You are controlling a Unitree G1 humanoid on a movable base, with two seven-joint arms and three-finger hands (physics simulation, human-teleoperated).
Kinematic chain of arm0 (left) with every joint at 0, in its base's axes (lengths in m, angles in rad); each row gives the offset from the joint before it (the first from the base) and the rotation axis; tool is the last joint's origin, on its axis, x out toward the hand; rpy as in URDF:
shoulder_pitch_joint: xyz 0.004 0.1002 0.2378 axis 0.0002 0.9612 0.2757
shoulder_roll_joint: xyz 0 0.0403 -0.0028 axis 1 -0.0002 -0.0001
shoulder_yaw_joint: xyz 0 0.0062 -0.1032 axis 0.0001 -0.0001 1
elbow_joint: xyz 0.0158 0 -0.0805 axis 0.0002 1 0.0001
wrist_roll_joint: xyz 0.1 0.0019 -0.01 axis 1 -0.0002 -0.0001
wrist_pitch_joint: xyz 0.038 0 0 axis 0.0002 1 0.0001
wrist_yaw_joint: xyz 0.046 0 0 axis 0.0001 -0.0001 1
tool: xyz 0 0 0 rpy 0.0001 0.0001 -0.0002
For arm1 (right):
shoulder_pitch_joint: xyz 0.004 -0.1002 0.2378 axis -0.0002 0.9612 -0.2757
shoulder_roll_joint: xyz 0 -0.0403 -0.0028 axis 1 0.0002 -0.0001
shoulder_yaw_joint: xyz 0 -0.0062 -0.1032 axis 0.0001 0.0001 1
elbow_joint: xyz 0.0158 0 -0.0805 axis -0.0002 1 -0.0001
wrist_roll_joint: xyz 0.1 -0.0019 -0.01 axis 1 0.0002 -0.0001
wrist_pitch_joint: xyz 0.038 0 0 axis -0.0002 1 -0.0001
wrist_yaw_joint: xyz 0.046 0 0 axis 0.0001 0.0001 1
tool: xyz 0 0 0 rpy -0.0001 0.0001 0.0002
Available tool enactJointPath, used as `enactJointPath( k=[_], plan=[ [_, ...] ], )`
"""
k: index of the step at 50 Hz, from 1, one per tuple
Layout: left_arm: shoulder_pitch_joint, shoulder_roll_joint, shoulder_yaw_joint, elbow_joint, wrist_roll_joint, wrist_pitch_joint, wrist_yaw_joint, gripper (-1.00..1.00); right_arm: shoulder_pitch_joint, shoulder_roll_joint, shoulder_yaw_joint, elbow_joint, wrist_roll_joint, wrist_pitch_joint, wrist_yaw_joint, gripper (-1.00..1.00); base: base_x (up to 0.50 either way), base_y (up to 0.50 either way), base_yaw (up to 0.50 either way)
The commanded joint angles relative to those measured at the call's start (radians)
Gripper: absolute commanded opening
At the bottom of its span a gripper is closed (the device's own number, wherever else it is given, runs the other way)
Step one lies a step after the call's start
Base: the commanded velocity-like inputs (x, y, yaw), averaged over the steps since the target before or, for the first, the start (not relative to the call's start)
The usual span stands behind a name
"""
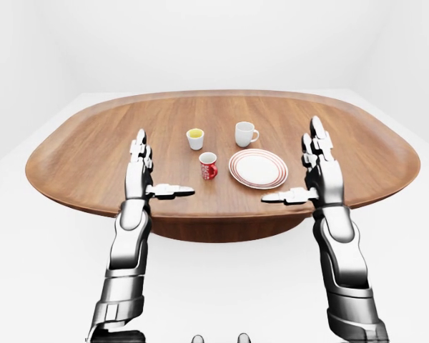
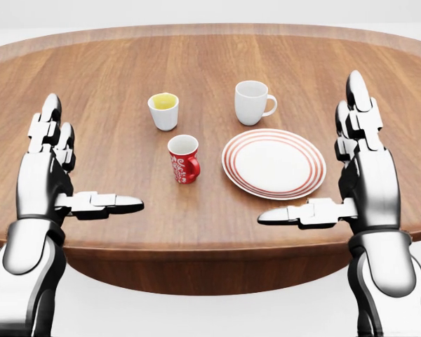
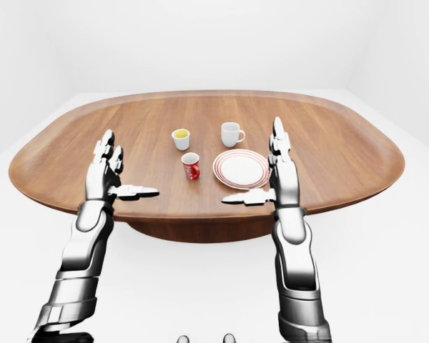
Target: Pick up the red mug and put it on the plate
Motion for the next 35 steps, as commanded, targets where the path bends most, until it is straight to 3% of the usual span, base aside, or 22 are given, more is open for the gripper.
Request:
enactJointPath(
  k=[1,35],
  plan=[
    [-0.316,0.114,0.045,0.134,0.028,0.0,0.055,1.0,-0.245,-0.114,-0.044,-0.001,-0.018,0.0,0.065,1.0,0.17,0.0,0.0],
    [-0.317,0.116,0.038,0.106,0.032,0.0,0.057,1.0,-0.244,-0.104,-0.042,-0.022,-0.046,0.0,0.087,1.0,0.19,0.0,0.0]
  ],
)
